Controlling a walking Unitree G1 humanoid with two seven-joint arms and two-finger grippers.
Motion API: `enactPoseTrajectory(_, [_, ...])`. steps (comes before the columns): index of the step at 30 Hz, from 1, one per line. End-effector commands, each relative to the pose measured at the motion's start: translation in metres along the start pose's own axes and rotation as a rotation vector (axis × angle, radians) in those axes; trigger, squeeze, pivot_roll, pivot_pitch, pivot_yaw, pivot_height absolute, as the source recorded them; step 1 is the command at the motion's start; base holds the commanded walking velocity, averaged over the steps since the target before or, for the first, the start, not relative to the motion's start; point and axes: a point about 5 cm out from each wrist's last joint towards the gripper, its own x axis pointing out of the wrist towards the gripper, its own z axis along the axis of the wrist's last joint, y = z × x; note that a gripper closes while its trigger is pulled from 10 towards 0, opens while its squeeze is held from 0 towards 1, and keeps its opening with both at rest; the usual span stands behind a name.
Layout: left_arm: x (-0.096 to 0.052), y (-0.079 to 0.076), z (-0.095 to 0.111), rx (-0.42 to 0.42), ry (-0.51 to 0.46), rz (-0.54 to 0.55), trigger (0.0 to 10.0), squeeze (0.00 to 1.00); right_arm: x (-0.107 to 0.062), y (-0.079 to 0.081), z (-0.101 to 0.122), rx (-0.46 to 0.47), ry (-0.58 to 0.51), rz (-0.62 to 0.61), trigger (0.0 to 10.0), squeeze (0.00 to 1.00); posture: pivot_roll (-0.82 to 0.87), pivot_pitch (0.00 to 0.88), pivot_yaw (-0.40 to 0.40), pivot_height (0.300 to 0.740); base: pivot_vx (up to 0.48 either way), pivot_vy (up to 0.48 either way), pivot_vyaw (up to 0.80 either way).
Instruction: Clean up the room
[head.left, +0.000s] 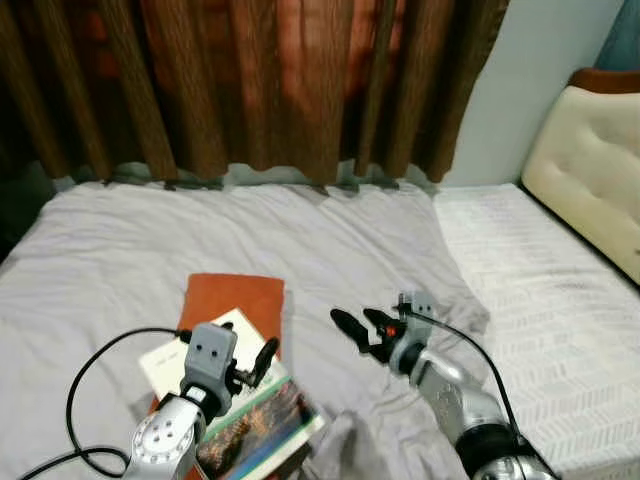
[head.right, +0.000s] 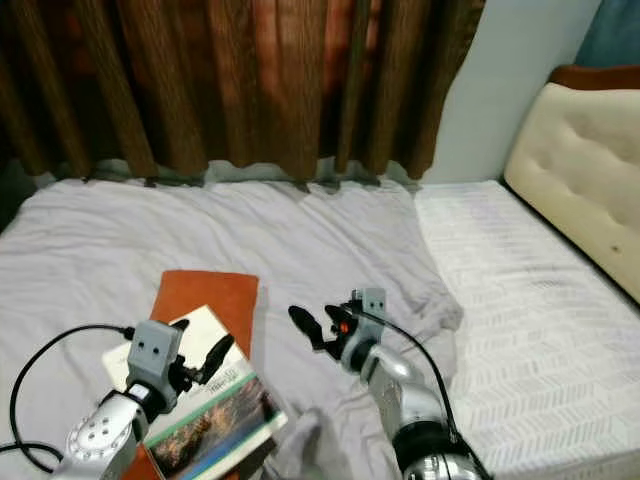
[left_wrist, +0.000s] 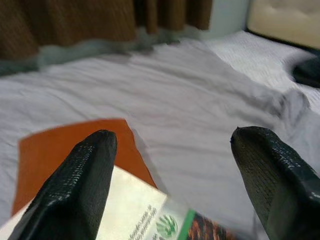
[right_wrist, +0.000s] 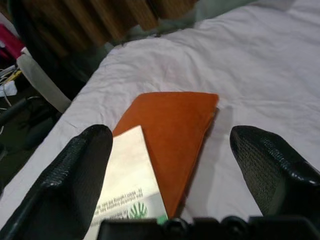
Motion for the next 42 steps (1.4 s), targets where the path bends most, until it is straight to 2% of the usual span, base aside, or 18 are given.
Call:
enactPoseTrajectory(1, [-0.002, -0.005, -0.002, 0.051, 0.026, -0.085, 10.0, 0.00, -0.006, -0.015, -0.018, -0.015, 0.090, -0.098, 10.0, 0.00, 0.20, 0.086, -0.069, 0.740, 0.000, 0.000, 0.00])
enactPoseTrajectory(3, [-0.008, -0.002, -0.002, 0.063, 0.033, -0.083, 10.0, 0.00, -0.003, -0.012, -0.017, -0.032, 0.094, -0.089, 10.0, 0.00, 0.22, 0.100, -0.069, 0.740, 0.000, 0.000, 0.00])
enactPoseTrajectory(4, [-0.024, 0.004, -0.006, 0.060, 0.060, -0.056, 10.0, 0.00, 0.004, -0.005, -0.013, -0.031, 0.086, -0.066, 10.0, 0.00, 0.24, 0.116, -0.066, 0.740, 0.000, 0.000, 0.00])
enactPoseTrajectory(7, [-0.053, 0.009, -0.019, 0.064, 0.129, 0.013, 10.0, 0.00, 0.012, -0.002, -0.013, 0.034, 0.076, -0.092, 10.0, 0.00, 0.28, 0.173, -0.056, 0.740, 0.000, 0.000, 0.00])
enactPoseTrajectory(8, [-0.053, 0.009, -0.019, 0.064, 0.129, 0.013, 10.0, 0.00, 0.012, -0.002, -0.013, 0.034, 0.076, -0.092, 10.0, 0.00, 0.28, 0.173, -0.056, 0.740, 0.000, 0.000, 0.00])
enactPoseTrajectory(9, [-0.063, 0.008, -0.017, 0.070, 0.136, 0.023, 10.0, 0.00, 0.014, 0.000, -0.014, 0.051, 0.070, -0.093, 10.0, 0.00, 0.33, 0.236, -0.030, 0.740, 0.000, 0.000, 0.00])
enactPoseTrajectory(10, [-0.081, 0.010, -0.009, 0.054, 0.128, 0.060, 10.0, 0.00, 0.018, 0.005, -0.015, 0.101, 0.054, -0.096, 10.0, 0.00, 0.39, 0.299, 0.009, 0.740, 0.000, 0.000, 0.00])
enactPoseTrajectory(11, [-0.081, 0.010, -0.009, 0.054, 0.128, 0.060, 10.0, 0.00, 0.018, 0.005, -0.015, 0.101, 0.054, -0.096, 10.0, 0.00, 0.39, 0.299, 0.009, 0.740, 0.000, 0.000, 0.00])
enactPoseTrajectory(13, [-0.093, 0.010, -0.003, 0.022, 0.116, 0.058, 10.0, 0.00, 0.022, 0.009, -0.016, 0.136, 0.034, -0.104, 10.0, 0.00, 0.41, 0.317, 0.022, 0.740, 0.000, 0.000, 0.00])
enactPoseTrajectory(15, [-0.098, -0.004, 0.006, 0.038, 0.089, -0.043, 10.0, 0.00, 0.025, 0.012, -0.016, 0.157, 0.007, -0.108, 10.0, 0.00, 0.43, 0.382, 0.046, 0.740, 0.000, 0.000, 0.00])
enactPoseTrajectory(16, [-0.097, -0.021, 0.009, 0.065, 0.072, -0.135, 10.0, 0.00, 0.026, 0.012, -0.014, 0.199, -0.030, -0.126, 10.0, 0.00, 0.43, 0.433, 0.042, 0.740, 0.000, 0.000, 0.00])
enactPoseTrajectory(17, [-0.097, -0.021, 0.009, 0.065, 0.072, -0.135, 10.0, 0.00, 0.026, 0.012, -0.014, 0.199, -0.030, -0.126, 10.0, 0.00, 0.43, 0.433, 0.042, 0.740, 0.000, 0.000, 0.00])
enactPoseTrajectory(21, [-0.093, -0.048, 0.008, 0.079, 0.043, -0.188, 10.0, 0.00, 0.025, 0.010, -0.014, 0.194, -0.044, -0.161, 10.0, 0.00, 0.37, 0.507, 0.010, 0.740, 0.000, 0.000, 0.00])
enactPoseTrajectory(27, [-0.100, -0.064, 0.014, 0.060, 0.020, -0.195, 10.0, 0.00, 0.026, 0.010, -0.011, 0.139, -0.039, -0.166, 10.0, 0.00, 0.37, 0.569, -0.023, 0.740, 0.000, 0.000, 0.00])
enactPoseTrajectory(30, [-0.110, -0.072, 0.018, 0.072, 0.019, -0.168, 10.0, 0.00, 0.027, 0.007, -0.002, 0.051, -0.048, -0.183, 10.0, 0.00, 0.37, 0.626, -0.049, 0.740, 0.000, 0.000, 0.00])
enactPoseTrajectory(35, [-0.122, -0.082, 0.019, 0.051, 0.036, -0.130, 10.0, 0.00, 0.027, 0.002, 0.016, -0.031, -0.086, -0.203, 10.0, 0.00, 0.37, 0.676, -0.076, 0.740, 0.000, 0.000, 0.00])
enactPoseTrajectory(37, [-0.126, -0.086, 0.019, 0.037, 0.045, -0.125, 10.0, 0.00, 0.028, 0.001, 0.020, -0.025, -0.100, -0.202, 10.0, 0.00, 0.36, 0.686, -0.082, 0.740, 0.000, 0.000, 0.00])
enactPoseTrajectory(42, [-0.130, -0.092, 0.021, 0.024, 0.053, -0.119, 10.0, 0.00, 0.031, 0.002, 0.027, 0.065, -0.126, -0.186, 10.0, 0.00, 0.35, 0.708, -0.087, 0.740, 0.000, 0.000, 0.00])
